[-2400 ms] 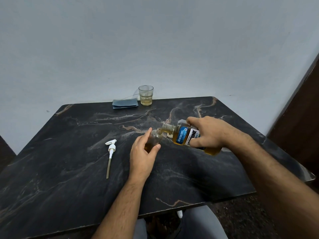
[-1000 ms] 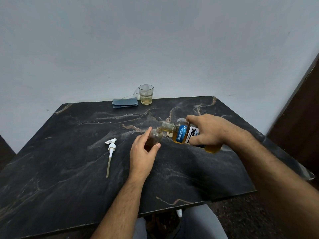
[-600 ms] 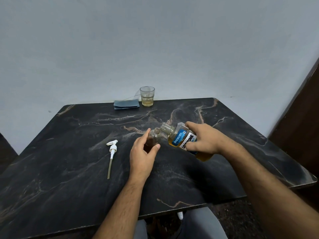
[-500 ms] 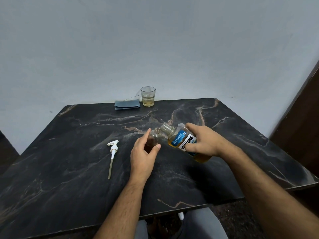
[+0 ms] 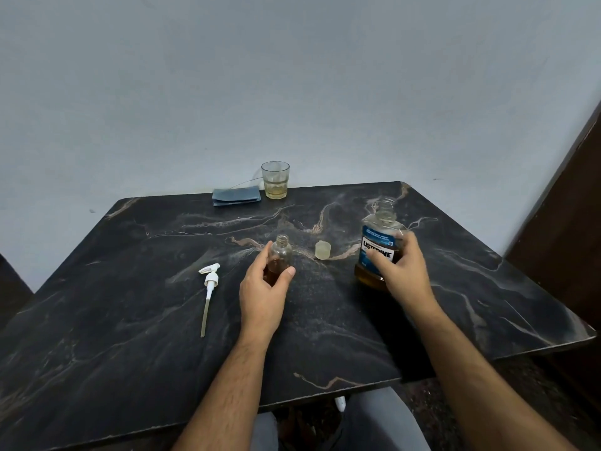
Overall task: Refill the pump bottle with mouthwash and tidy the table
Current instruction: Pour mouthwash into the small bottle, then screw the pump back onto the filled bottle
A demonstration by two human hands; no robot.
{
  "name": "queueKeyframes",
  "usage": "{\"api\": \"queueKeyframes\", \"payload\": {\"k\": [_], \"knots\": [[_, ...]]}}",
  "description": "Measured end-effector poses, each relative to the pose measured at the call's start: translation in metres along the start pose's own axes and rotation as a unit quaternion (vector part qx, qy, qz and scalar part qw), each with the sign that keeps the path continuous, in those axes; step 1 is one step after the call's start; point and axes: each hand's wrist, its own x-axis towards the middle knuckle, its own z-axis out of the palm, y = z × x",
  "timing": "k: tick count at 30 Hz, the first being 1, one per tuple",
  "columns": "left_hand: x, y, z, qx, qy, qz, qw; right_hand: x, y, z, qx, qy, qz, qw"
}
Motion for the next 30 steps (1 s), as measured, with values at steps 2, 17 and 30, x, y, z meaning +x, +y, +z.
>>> {"api": "queueKeyframes", "payload": {"k": [2,17,30], "knots": [[0.000,0.001,0.000,-0.002,0.000,-0.002,1.000,0.002,0.007,-0.003,-0.001,0.026,0.017,1.000],[0.000,-0.001,-0.001,0.014,0.007,-0.021,1.000,0.013,0.015,-0.004,-0.062,0.050,0.019,0.997],[-0.001,0.001,-0.001,0.018,0.004,-0.031,0.999,-0.020,0.007,0.003,-0.120,0.218,-0.063,0.967]]}}
